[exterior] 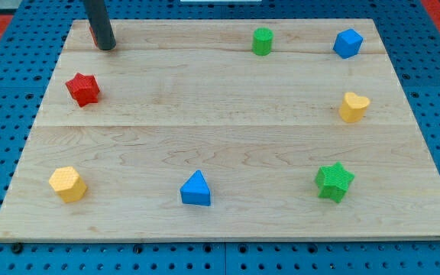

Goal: Move the green star to the top right of the triangle

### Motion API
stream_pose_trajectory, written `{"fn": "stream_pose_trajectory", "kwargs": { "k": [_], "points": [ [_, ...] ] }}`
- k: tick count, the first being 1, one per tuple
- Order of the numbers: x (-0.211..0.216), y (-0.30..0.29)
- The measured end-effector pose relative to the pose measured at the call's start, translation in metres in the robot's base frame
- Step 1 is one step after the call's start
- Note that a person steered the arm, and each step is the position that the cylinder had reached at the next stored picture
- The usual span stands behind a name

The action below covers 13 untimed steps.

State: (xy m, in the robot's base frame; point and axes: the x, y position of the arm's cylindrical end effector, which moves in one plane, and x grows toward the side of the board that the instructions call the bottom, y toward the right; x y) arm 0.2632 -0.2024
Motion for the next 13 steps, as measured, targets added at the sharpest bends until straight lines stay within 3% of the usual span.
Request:
{"fn": "stream_pose_trajectory", "kwargs": {
  "k": [2, 3, 5, 6, 8, 9, 10, 12, 13],
  "points": [
    [-0.005, 0.002],
    [-0.005, 0.032],
    [0.057, 0.211],
    [0.056, 0.221],
    [0.061, 0.382],
    [0.134, 0.501],
    [0.206, 0.546],
    [0.35, 0.456],
    [0.328, 0.395]
  ]
}}
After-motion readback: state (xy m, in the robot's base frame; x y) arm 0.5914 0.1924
